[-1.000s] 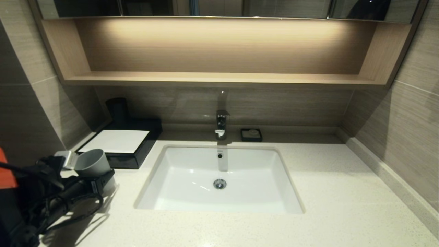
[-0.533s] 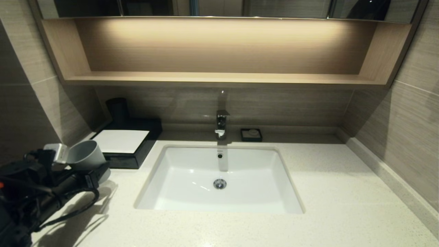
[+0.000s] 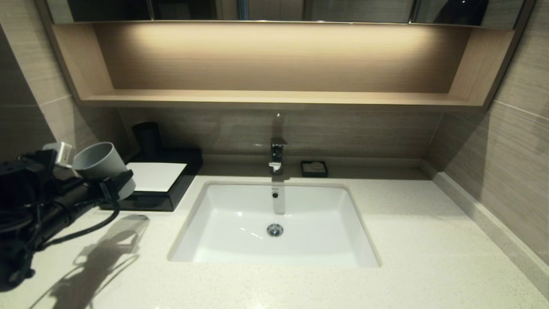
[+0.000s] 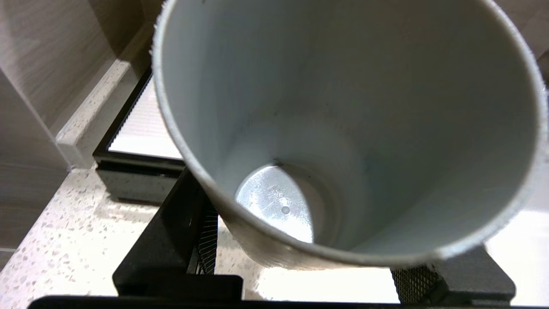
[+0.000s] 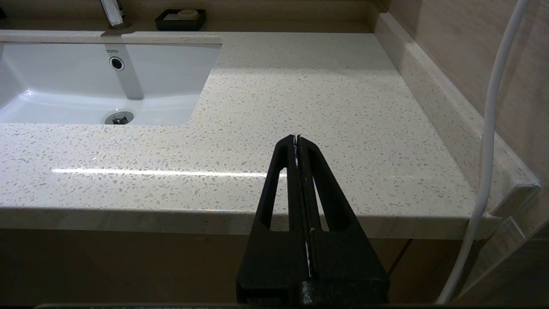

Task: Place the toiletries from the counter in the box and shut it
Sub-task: Place the cup on the storage box

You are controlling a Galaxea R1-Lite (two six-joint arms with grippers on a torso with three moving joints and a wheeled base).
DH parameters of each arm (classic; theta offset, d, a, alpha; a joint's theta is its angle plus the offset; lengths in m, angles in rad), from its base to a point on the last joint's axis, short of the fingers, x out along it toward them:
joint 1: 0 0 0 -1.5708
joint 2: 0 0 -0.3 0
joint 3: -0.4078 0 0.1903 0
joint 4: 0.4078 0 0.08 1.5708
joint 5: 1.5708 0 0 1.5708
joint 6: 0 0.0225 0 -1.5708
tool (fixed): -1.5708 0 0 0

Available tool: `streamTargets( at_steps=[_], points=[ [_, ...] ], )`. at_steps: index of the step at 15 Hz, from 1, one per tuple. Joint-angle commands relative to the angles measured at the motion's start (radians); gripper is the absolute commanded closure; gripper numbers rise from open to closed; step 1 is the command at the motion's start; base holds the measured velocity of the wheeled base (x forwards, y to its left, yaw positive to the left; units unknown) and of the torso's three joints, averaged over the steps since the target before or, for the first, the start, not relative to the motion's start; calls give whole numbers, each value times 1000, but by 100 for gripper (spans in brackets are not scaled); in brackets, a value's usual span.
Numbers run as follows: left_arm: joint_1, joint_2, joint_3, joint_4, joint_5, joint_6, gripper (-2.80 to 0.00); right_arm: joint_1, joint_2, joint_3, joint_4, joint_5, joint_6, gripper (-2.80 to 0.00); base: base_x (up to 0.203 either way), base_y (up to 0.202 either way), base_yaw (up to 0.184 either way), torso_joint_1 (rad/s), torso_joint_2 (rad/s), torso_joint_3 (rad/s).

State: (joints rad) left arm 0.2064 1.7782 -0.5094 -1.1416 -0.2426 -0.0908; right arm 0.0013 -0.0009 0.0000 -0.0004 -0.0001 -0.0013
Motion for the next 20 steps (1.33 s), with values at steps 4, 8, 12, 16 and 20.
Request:
streamTargets(
  at_steps=[4, 8, 12, 16, 20],
  points=[
    [-6, 27, -280, 218, 22, -18, 0, 0, 1, 2, 0, 0, 0, 0, 0, 0, 0, 0, 0, 0],
    [-30, 156, -511, 398, 27, -22, 0, 0, 1, 2, 0, 0, 0, 0, 0, 0, 0, 0, 0, 0],
    [-61, 262, -639, 488, 44, -21, 0, 0, -1, 2, 0, 0, 0, 0, 0, 0, 0, 0, 0, 0],
    [-74, 298, -718, 550, 54, -21, 0, 0, -1, 2, 0, 0, 0, 0, 0, 0, 0, 0, 0, 0],
    [-81, 322, -736, 551, 91, -17, 0, 0, -1, 2, 0, 0, 0, 0, 0, 0, 0, 0, 0, 0]
  ],
)
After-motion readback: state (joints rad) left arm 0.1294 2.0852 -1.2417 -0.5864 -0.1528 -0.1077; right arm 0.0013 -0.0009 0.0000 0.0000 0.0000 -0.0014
